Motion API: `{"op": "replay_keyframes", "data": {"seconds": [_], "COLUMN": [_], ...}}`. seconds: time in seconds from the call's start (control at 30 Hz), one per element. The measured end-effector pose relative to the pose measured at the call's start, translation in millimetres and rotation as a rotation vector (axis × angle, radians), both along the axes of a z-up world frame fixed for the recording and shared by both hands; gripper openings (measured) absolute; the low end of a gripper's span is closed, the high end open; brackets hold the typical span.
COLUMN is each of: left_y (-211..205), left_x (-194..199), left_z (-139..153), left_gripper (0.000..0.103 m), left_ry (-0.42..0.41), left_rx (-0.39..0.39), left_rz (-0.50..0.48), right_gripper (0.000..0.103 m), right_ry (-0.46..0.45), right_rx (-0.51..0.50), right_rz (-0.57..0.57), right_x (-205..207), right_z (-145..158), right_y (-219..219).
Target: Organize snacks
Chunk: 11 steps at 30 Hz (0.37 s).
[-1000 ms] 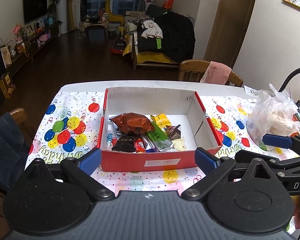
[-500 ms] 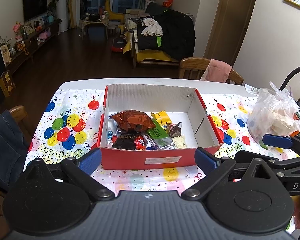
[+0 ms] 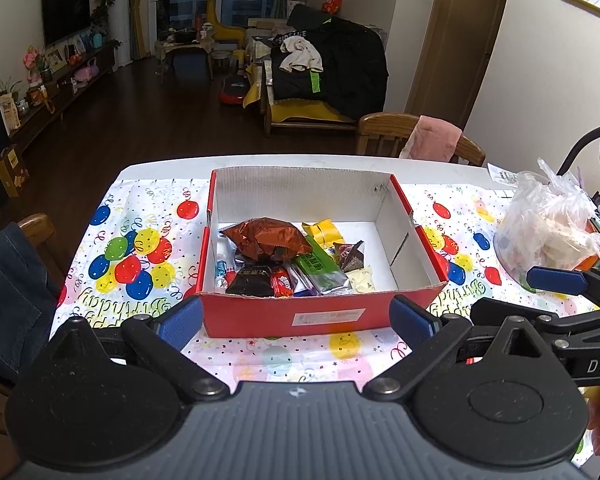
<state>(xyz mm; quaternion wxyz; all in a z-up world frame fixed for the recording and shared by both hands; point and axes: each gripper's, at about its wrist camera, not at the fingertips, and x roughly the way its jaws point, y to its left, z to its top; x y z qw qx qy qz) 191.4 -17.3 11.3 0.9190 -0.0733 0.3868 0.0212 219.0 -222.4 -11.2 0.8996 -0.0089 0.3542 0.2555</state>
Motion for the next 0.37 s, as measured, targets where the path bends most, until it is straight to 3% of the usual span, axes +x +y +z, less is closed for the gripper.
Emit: {"op": "replay_keyframes", "data": {"seconds": [0.37], "left_y": [1.0], "left_x": [-11.7], "left_z": [0.8], "left_gripper": [0.1], "left_ry": [0.004], "left_rx": [-0.005], "left_rz": [-0.026], "right_gripper": [0.103], "right_ry": [0.006], "right_rx": [0.003], "right_rz": [-0.052], "right_x": [-13.4], "right_z": [-1.4], "right_y": [-6.8]}}
